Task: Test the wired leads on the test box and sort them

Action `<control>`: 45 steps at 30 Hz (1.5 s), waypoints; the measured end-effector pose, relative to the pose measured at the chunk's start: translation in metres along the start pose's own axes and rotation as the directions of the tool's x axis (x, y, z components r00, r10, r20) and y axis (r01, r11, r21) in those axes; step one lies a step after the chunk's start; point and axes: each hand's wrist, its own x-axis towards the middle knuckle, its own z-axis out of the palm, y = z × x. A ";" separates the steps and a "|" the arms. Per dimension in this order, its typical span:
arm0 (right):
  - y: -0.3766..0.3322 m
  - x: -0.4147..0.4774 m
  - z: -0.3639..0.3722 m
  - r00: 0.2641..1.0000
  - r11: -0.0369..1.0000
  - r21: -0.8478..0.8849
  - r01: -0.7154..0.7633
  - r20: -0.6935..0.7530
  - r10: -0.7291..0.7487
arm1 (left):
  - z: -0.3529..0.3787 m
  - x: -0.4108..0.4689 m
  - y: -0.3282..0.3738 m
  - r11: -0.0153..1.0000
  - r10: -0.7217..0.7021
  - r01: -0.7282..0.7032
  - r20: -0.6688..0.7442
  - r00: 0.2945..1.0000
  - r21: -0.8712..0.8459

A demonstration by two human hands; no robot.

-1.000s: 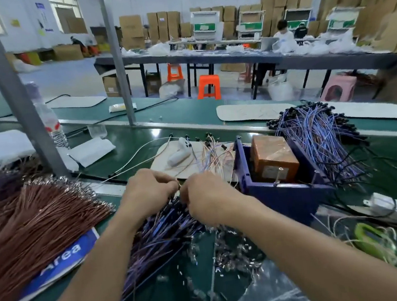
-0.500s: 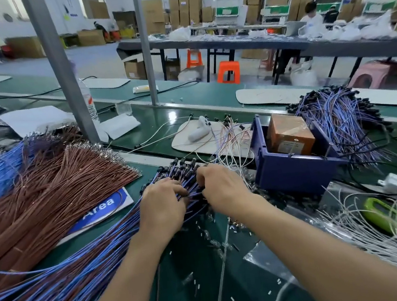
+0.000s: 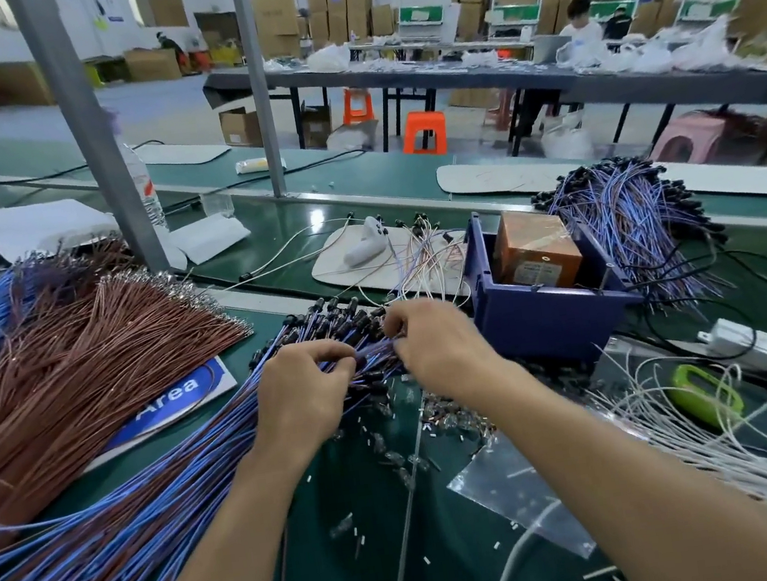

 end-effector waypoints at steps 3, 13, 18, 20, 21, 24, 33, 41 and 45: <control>0.003 0.001 -0.029 0.994 0.992 0.123 0.002 -0.106 0.011 | -0.001 -0.002 0.006 0.994 0.025 -0.024 0.015 1.000 -0.108; 0.050 -0.074 -0.089 0.993 -0.278 0.957 -0.082 0.101 0.057 | -0.009 -0.011 0.072 0.880 0.134 -0.001 0.245 0.960 -0.476; 0.053 -0.092 -0.072 0.958 0.117 0.991 -0.059 0.023 0.286 | 0.029 -0.025 0.108 0.890 0.339 -0.216 0.268 0.902 -0.402; 0.066 -0.097 -0.078 0.902 0.152 0.988 -0.016 -0.051 0.429 | 0.039 -0.023 0.106 0.900 0.309 -0.181 0.287 0.907 -0.397; 0.074 -0.100 -0.082 0.880 0.125 0.992 0.003 -0.062 0.471 | 0.041 -0.022 0.102 0.903 0.287 -0.151 0.305 0.908 -0.402; 0.099 -0.112 -0.091 0.853 0.074 0.997 0.011 -0.048 0.520 | 0.040 -0.017 0.090 0.921 0.200 -0.050 0.359 0.912 -0.386; 0.146 -0.129 -0.081 0.865 -0.071 0.996 -0.052 0.080 0.494 | 0.042 -0.012 0.073 0.420 -0.067 0.546 0.575 0.815 -0.725; 0.150 -0.118 -0.065 0.880 -0.020 0.992 -0.123 0.118 0.460 | 0.073 -0.026 0.073 0.317 0.057 0.692 0.741 0.669 -0.649; 0.169 -0.123 -0.073 0.843 -0.396 0.917 0.044 0.178 0.507 | 0.077 -0.024 0.069 0.385 -0.018 0.695 0.748 0.664 -0.607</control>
